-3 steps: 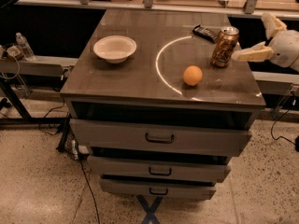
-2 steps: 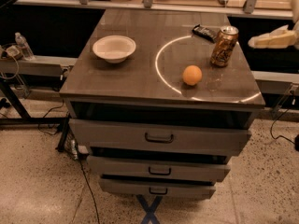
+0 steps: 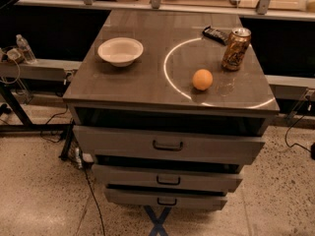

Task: Place orange can upright

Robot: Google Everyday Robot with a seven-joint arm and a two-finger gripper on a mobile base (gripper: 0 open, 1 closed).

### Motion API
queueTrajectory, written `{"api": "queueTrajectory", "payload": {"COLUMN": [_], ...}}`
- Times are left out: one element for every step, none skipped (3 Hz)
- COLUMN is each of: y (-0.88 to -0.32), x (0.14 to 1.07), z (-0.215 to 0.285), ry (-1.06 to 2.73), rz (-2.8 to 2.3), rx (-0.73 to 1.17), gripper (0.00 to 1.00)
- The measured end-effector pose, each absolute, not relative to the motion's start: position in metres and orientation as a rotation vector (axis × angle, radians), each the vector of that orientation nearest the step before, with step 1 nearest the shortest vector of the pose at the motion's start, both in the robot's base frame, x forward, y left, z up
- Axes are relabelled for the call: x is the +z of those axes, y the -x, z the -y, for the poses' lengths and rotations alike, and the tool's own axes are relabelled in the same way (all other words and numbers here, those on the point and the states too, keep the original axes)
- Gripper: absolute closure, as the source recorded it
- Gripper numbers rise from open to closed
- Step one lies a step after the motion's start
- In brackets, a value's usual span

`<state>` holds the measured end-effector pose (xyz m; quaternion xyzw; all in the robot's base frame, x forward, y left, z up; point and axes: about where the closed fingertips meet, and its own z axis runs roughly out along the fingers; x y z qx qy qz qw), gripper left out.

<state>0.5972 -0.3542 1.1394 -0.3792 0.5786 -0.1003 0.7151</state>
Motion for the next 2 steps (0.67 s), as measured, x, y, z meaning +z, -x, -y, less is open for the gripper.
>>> {"api": "queueTrajectory", "payload": {"y": [-0.5731, -0.5761], "x": [1.1813, 1.1886], "z": [0.3247, 0.3298], "ry": [0.786, 0.752], "rz": [-1.281, -1.260], "rx": [-0.422, -0.435], "gripper": [0.00, 0.00]}}
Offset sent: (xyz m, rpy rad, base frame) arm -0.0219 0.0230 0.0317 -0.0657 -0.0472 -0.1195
